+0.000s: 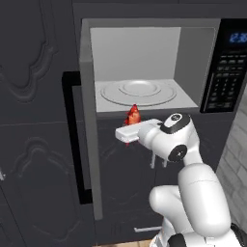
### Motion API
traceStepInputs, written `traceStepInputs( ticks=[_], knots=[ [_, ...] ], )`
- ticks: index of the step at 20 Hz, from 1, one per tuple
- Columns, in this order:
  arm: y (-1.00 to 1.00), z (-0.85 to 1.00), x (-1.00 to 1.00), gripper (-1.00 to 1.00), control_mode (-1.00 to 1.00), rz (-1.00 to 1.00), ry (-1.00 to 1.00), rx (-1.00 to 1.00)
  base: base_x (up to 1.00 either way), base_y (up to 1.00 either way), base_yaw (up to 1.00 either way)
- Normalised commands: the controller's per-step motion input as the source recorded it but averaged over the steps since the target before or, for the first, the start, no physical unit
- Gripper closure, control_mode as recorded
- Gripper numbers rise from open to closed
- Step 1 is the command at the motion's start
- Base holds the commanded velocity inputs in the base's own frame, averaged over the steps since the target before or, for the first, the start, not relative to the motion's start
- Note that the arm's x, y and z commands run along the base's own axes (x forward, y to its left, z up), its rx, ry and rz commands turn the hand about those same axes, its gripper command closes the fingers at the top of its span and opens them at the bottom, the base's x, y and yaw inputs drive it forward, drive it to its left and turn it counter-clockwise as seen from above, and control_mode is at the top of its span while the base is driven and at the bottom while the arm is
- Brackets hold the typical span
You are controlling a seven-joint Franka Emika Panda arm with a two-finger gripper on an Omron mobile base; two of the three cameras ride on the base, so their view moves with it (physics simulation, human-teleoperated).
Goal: Transport the fish from the fridge to the microwave and turn on the microwave.
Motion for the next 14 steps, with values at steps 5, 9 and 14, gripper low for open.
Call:
traceStepInputs(
  ticks=[5, 9, 14],
  knots=[
    [0.0, 0.0, 0.0, 1.0, 1.0, 0.0, 0.0, 0.0, 0.34, 0.0, 0.11],
    [0.0, 0.0, 0.0, 1.0, 1.0, 0.0, 0.0, 0.0, 0.04, 0.0, 0.08],
    [0.0, 0.0, 0.0, 1.0, 1.0, 0.0, 0.0, 0.0, 0.0, 0.0, 0.07]
  ],
)
